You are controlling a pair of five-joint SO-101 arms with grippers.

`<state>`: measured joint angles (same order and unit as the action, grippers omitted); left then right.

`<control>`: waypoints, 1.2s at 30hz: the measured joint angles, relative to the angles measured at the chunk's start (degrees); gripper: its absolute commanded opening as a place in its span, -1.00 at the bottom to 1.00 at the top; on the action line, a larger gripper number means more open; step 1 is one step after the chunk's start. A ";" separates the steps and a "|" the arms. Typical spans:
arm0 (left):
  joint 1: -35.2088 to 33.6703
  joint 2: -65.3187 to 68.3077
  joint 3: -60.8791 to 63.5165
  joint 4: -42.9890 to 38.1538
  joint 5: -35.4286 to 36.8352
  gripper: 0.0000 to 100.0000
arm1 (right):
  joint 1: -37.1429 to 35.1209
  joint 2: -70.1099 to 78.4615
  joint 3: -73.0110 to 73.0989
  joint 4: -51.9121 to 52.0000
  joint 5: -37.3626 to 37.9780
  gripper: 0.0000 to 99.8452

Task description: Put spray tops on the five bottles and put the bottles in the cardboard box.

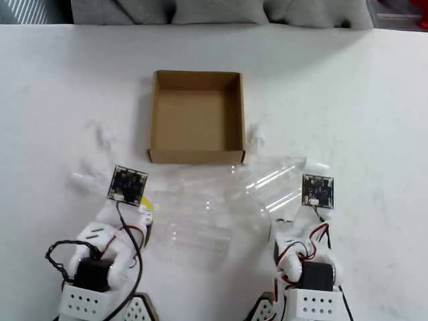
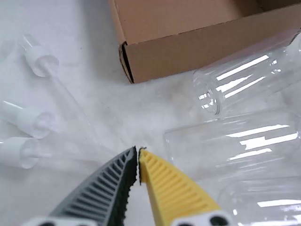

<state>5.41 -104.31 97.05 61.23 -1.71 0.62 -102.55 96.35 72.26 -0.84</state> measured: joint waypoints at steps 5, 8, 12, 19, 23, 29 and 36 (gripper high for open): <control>0.00 0.00 0.00 0.00 0.00 -0.95 | 0.00 0.00 0.00 0.00 0.00 -0.97; 0.00 0.00 0.00 0.00 0.00 -0.95 | 0.00 0.00 0.00 0.00 0.00 -0.96; 0.00 0.00 0.00 -0.79 0.00 -0.95 | 0.00 0.00 0.00 0.00 0.00 -0.96; -3.43 0.00 0.00 -11.43 0.00 -0.95 | 0.00 0.00 0.00 0.00 0.00 -0.96; -3.69 0.00 0.00 -13.36 0.00 -0.95 | 0.00 0.00 0.00 0.00 0.00 -0.96; -3.60 0.00 -0.26 -12.04 -0.53 -0.95 | 0.00 0.00 0.00 0.00 0.00 -0.96; -6.86 0.00 -10.99 -3.96 -5.27 -0.95 | 0.00 0.00 0.00 0.00 0.00 -0.96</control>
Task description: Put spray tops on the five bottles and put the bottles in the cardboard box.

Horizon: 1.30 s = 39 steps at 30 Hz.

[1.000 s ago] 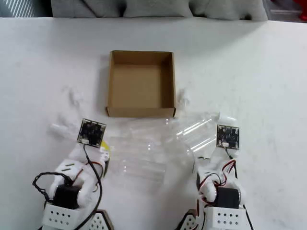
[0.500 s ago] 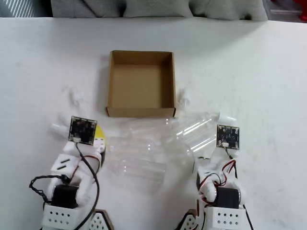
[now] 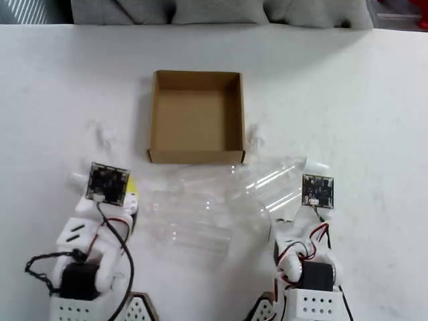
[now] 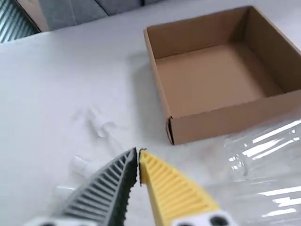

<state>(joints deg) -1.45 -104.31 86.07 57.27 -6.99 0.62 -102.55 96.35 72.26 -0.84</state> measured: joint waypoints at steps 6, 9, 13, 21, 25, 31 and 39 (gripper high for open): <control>-3.34 5.54 -10.99 3.69 -0.44 -0.95 | 0.00 0.00 0.00 0.00 0.00 -0.96; -3.52 16.26 -17.85 4.75 -0.44 -0.95 | 0.00 0.00 0.00 0.00 0.00 -0.96; -3.60 33.23 -28.75 10.02 -4.48 -0.95 | 0.00 0.00 0.00 0.00 0.00 -0.96; -1.14 54.68 -40.88 19.25 -20.84 -0.95 | 0.00 0.00 0.00 0.00 0.00 -0.96; 7.12 60.57 -41.32 21.80 -28.75 -0.93 | 0.00 0.00 0.00 0.00 0.00 -0.96; 20.66 62.24 -41.32 22.42 -32.26 -0.64 | 0.00 0.00 0.00 0.00 0.00 -0.96; 32.18 62.24 -41.32 22.42 -32.44 -0.67 | 0.00 0.00 0.00 0.00 0.00 -0.96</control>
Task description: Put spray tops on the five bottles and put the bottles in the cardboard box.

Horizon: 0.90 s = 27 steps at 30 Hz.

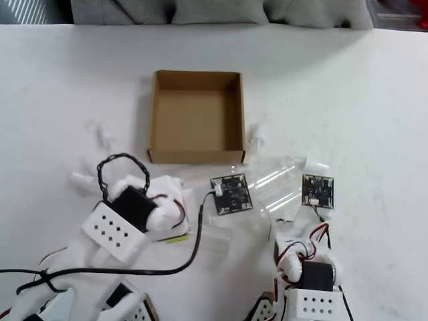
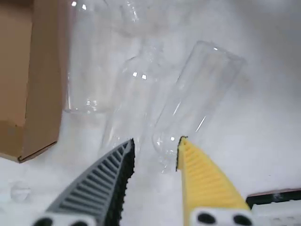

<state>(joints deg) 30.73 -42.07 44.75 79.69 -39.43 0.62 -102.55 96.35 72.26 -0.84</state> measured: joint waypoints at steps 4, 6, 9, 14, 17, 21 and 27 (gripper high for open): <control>0.70 0.00 0.00 -0.53 -0.35 -0.67 | 0.00 0.00 0.00 0.00 0.00 -0.96; 0.88 0.00 0.53 -2.55 -1.14 -0.67 | 0.00 0.00 0.00 0.00 0.00 -0.97; 0.97 0.09 3.34 -6.33 -5.10 -0.67 | 0.00 0.00 0.00 0.00 0.00 -0.97; 0.97 0.44 5.98 -13.54 -8.97 -0.67 | 0.00 0.00 0.00 0.00 0.00 -0.97; 0.97 0.53 5.98 -14.77 -10.37 -0.59 | 0.00 0.00 0.00 0.00 0.00 -0.97; 1.41 0.70 6.07 -15.30 -12.92 -0.54 | 0.00 0.00 0.00 0.00 0.00 -0.97; 1.23 4.04 6.07 -18.02 -13.80 -0.51 | 0.00 0.00 0.00 0.00 0.00 -0.96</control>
<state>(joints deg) 31.96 -38.02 50.81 61.67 -53.23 0.62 -102.55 96.35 72.26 -0.84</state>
